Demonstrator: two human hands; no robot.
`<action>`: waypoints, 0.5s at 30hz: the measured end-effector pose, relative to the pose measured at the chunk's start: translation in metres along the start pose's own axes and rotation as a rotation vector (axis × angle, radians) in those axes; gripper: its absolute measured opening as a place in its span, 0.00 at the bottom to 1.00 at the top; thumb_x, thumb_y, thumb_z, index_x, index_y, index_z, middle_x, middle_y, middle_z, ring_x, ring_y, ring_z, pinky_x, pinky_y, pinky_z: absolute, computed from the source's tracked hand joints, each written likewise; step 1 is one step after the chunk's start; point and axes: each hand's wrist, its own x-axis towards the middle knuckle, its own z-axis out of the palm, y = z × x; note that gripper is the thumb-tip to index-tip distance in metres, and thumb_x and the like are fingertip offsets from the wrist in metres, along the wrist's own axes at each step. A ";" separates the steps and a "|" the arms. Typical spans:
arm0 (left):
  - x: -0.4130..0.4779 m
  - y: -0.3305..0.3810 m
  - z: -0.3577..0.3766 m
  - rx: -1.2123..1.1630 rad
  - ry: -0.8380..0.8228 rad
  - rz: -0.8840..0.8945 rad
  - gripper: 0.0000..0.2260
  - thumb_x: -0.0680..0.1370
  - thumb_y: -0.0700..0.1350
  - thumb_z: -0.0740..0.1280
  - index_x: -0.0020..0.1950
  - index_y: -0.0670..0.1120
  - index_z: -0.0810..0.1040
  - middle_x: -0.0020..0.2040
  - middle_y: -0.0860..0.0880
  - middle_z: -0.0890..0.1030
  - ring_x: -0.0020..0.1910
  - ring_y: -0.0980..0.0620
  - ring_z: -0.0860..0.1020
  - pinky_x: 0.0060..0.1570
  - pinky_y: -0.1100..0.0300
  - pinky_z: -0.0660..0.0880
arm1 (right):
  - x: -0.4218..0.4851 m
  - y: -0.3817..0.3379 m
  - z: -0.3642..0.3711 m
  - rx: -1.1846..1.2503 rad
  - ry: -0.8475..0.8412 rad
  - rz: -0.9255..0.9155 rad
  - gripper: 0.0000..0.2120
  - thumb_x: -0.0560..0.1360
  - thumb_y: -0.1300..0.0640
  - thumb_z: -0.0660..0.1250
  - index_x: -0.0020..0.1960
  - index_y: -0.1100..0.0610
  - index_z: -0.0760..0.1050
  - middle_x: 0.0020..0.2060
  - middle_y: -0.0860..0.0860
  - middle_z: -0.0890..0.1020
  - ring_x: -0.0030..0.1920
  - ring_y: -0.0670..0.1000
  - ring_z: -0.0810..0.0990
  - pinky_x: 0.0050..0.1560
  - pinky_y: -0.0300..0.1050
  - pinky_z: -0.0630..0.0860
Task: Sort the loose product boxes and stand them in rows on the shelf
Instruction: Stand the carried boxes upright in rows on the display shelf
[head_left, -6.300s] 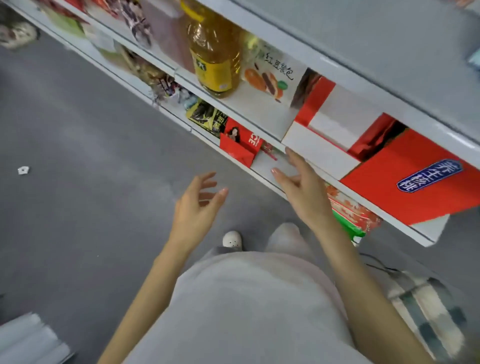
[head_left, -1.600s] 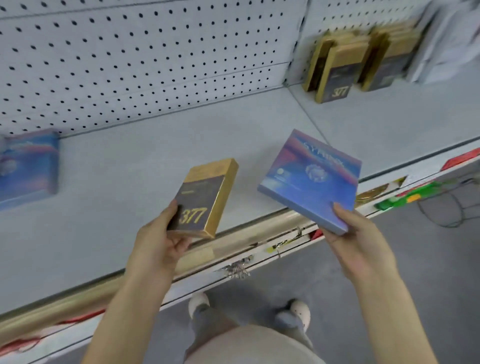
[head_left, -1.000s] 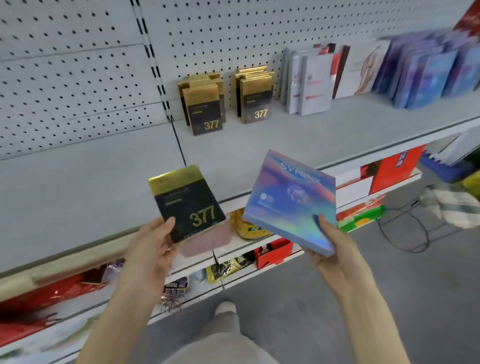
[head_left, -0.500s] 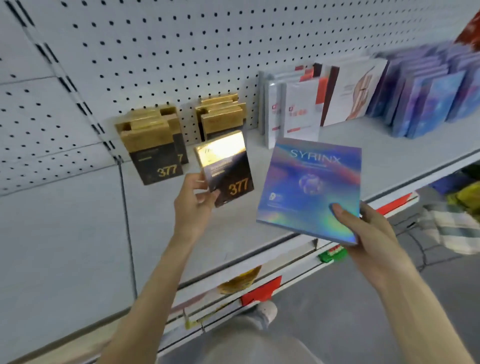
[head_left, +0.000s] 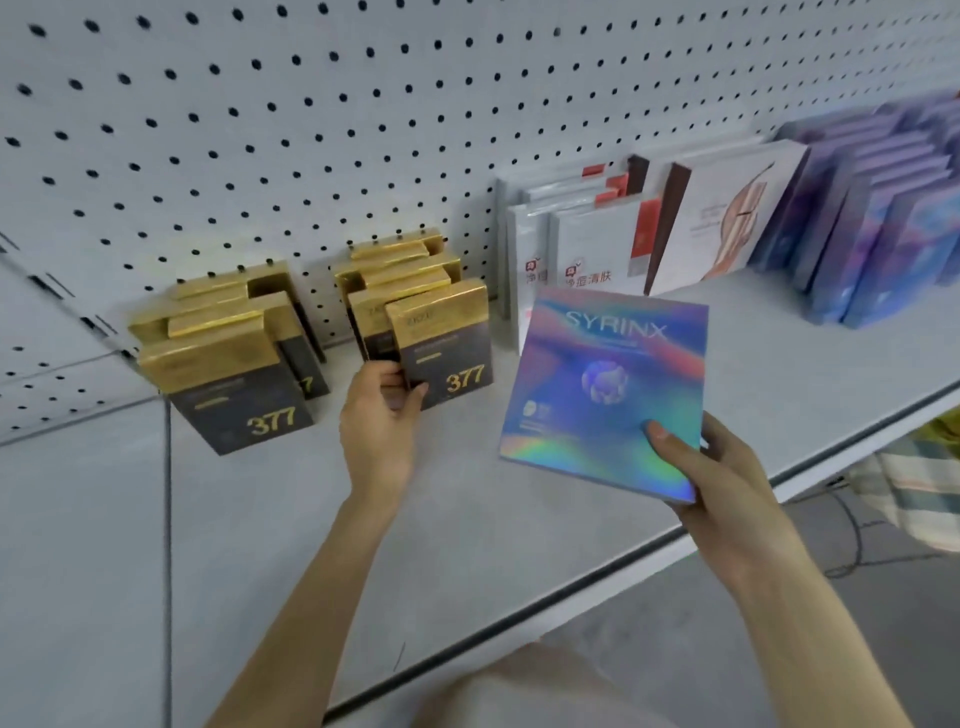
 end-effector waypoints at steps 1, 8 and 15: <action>0.000 0.001 0.001 0.017 0.019 -0.008 0.09 0.74 0.43 0.72 0.50 0.46 0.74 0.45 0.52 0.79 0.41 0.60 0.77 0.42 0.64 0.74 | 0.004 0.001 -0.002 0.000 0.001 0.002 0.22 0.64 0.58 0.72 0.57 0.59 0.78 0.49 0.54 0.86 0.45 0.50 0.85 0.42 0.39 0.81; -0.002 0.003 0.004 0.216 0.070 -0.076 0.07 0.75 0.51 0.70 0.44 0.49 0.74 0.41 0.53 0.79 0.40 0.54 0.77 0.40 0.56 0.75 | 0.023 0.000 -0.018 0.020 0.008 0.028 0.17 0.69 0.62 0.68 0.58 0.59 0.78 0.49 0.53 0.86 0.46 0.51 0.85 0.47 0.41 0.81; -0.037 0.061 0.013 -0.003 0.098 -0.086 0.02 0.78 0.48 0.66 0.47 0.55 0.75 0.44 0.59 0.78 0.44 0.61 0.78 0.43 0.70 0.72 | 0.030 -0.009 -0.054 0.061 0.023 0.039 0.17 0.68 0.60 0.68 0.57 0.57 0.78 0.48 0.53 0.86 0.44 0.49 0.85 0.42 0.39 0.81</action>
